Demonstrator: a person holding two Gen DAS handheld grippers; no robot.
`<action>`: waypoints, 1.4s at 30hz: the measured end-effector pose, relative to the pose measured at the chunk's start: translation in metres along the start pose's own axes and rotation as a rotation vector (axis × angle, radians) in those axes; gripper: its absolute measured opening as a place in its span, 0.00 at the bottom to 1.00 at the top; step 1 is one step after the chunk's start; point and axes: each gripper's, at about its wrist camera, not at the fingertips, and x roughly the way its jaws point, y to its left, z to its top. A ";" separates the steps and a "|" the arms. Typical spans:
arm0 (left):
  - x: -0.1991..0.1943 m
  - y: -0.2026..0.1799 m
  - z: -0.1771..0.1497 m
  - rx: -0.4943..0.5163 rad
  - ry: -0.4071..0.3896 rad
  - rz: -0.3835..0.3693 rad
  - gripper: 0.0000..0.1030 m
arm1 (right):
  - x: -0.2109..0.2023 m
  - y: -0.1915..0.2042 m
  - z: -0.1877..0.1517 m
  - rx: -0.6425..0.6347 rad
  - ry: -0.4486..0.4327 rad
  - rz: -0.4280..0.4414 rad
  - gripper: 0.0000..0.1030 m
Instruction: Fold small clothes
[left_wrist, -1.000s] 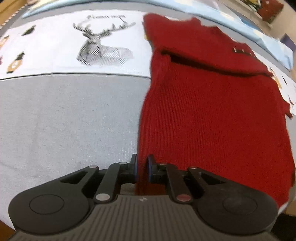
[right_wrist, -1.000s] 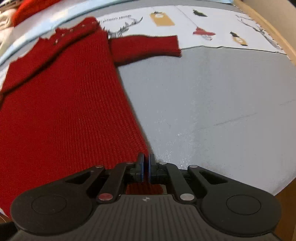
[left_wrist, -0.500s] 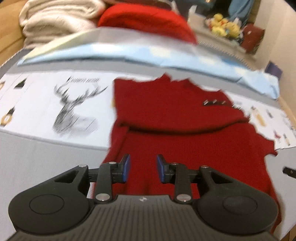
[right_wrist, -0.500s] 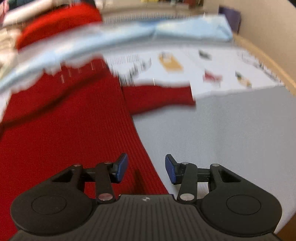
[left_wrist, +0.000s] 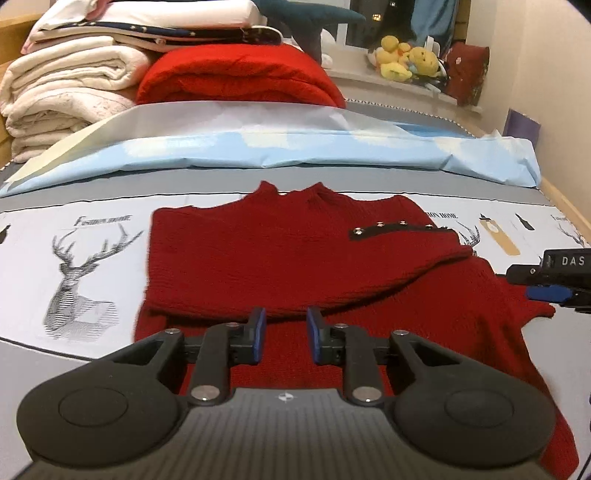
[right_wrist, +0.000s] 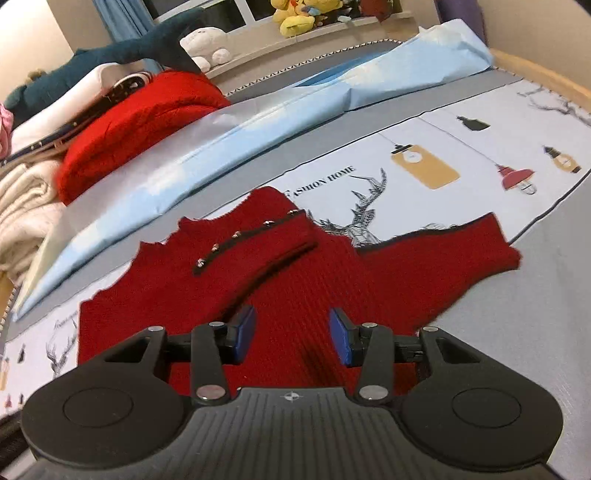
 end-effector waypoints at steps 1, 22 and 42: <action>0.004 -0.005 0.001 0.004 -0.007 0.002 0.25 | 0.000 0.001 0.001 -0.023 -0.007 -0.011 0.45; 0.133 -0.167 0.008 0.303 -0.038 -0.017 0.50 | -0.011 -0.066 0.040 -0.017 -0.104 -0.244 0.43; 0.067 0.030 0.035 -0.063 -0.087 0.238 0.10 | 0.015 0.005 0.016 -0.117 0.023 -0.078 0.47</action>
